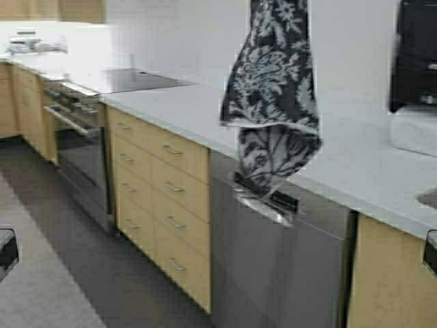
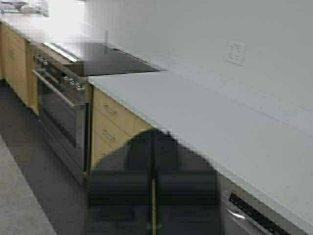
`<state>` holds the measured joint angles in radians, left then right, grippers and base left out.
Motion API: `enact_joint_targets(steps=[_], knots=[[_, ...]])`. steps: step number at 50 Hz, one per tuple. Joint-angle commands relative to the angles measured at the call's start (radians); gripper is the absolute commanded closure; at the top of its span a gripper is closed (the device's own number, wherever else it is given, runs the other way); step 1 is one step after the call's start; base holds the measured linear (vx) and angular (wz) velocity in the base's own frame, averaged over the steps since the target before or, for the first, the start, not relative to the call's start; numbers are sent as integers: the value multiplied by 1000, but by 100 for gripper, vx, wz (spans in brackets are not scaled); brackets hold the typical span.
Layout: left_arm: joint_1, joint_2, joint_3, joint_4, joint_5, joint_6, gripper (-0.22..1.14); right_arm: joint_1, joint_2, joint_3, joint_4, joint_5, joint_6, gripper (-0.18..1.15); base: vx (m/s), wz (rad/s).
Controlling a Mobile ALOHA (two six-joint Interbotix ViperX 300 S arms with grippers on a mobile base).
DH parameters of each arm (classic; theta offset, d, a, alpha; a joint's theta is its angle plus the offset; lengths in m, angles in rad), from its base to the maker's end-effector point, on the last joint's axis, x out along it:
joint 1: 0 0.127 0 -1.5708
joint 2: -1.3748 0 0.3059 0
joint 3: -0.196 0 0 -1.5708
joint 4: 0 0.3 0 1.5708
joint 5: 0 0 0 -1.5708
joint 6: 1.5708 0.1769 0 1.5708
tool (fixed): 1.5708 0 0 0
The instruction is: Get the cloth and wipe up the spill under the wine glass
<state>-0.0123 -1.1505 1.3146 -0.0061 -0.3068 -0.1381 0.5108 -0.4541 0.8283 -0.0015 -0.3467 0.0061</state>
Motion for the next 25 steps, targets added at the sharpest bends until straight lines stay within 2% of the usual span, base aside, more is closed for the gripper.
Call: enact_joint_targets(steps=[1,25], knots=[[2,5,-20,0,-3,-2,89,-2,8,-12,2,-17,2,91,-9,31],[2,8,-25,0,-3,-2,89,-2,15,-5,3,-34,2,91,-8,36]])
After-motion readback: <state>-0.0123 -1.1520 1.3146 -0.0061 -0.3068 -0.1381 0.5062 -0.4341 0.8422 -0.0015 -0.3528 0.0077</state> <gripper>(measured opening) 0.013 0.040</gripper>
